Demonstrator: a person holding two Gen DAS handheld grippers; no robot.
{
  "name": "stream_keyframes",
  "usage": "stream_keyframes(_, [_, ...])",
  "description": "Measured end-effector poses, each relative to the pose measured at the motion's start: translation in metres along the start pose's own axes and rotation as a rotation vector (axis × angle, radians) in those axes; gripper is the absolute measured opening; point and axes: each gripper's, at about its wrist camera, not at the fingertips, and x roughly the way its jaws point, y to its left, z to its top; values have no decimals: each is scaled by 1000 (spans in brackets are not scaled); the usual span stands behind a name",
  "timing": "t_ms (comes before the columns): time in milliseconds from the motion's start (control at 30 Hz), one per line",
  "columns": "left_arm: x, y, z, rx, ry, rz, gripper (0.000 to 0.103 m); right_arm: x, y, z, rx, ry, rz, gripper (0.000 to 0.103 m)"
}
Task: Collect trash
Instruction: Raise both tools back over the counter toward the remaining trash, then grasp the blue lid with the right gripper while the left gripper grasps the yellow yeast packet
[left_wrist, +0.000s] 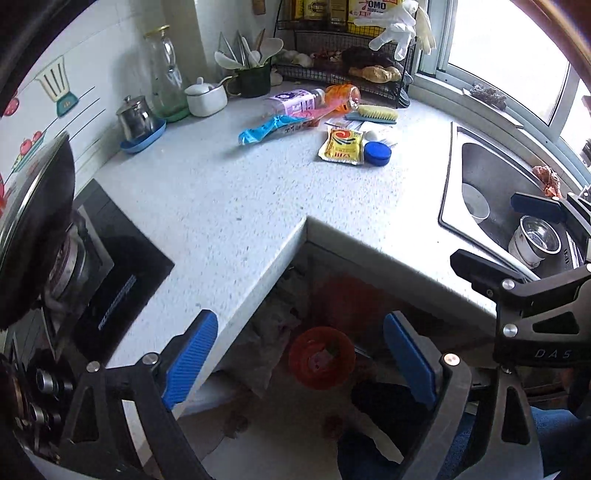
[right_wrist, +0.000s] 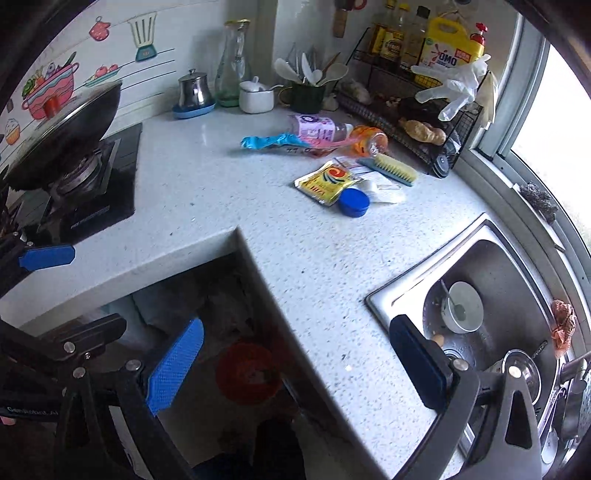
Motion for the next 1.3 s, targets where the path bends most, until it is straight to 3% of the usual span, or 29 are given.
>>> stream_keyframes(367, [53, -2, 111, 33, 29, -2, 91, 38, -66, 76, 56, -16, -13, 101])
stream_keyframes(600, [82, 7, 157, 26, 55, 5, 91, 67, -84, 108, 37, 12, 20, 101])
stream_keyframes(833, [121, 12, 178, 53, 101, -9, 91, 105, -93, 120, 96, 84, 58, 101])
stream_keyframes(1200, [185, 19, 184, 123, 177, -74, 91, 170, -92, 118, 160, 239, 36, 100])
stream_keyframes(1300, [194, 21, 188, 143, 187, -84, 91, 180, -90, 121, 158, 264, 13, 90])
